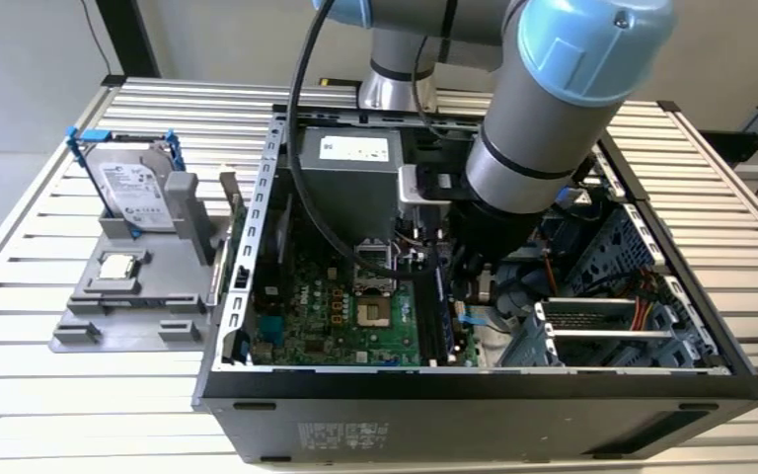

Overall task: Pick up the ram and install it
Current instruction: 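Press down the ram until it locks into place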

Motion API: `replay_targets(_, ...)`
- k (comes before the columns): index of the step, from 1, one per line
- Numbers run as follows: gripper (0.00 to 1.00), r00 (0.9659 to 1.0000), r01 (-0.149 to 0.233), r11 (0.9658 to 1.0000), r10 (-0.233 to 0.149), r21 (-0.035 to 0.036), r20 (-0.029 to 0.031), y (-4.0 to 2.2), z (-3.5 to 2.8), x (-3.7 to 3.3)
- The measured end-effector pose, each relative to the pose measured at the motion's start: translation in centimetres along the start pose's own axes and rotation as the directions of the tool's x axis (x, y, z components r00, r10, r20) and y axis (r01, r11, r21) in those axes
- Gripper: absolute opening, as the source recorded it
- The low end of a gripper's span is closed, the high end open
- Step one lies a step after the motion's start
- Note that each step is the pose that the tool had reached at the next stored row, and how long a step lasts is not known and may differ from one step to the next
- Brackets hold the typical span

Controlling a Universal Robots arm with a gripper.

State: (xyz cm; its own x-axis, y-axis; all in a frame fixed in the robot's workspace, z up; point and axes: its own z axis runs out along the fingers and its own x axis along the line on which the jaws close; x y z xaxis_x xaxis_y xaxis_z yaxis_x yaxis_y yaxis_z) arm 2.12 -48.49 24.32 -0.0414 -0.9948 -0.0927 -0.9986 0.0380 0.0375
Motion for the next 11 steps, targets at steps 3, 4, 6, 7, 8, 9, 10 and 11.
replay_targets(3,0.0,1.0,0.0,1.0,0.0,-0.0006,-0.0006,0.04,-0.99,-0.1)
replay_targets(4,0.0,1.0,0.0,1.0,0.0,-0.0005,-0.0009,0.05,-1.27,-0.12)
replay_targets(6,0.0,1.0,0.0,1.0,0.0,-0.0005,-0.0017,0.07,-1.92,-0.19)
replay_targets(7,0.0,1.0,0.0,1.0,0.0,-0.0005,-0.002,0.08,-2.2,-0.21)
replay_targets(8,0.0,1.0,0.0,1.0,0.0,-0.0005,-0.0023,0.09,-2.51,-0.24)
replay_targets(9,0.0,1.0,0.0,1.0,0.0,-0.0005,-0.0023,0.11,-2.97,-0.28)
replay_targets(10,0.0,1.0,0.0,1.0,0.0,-0.0005,-0.0024,0.13,-3.36,-0.32)
replay_targets(11,0.0,1.0,0.0,1.0,0.0,-0.0005,-0.0024,0.14,-3.67,-0.35)
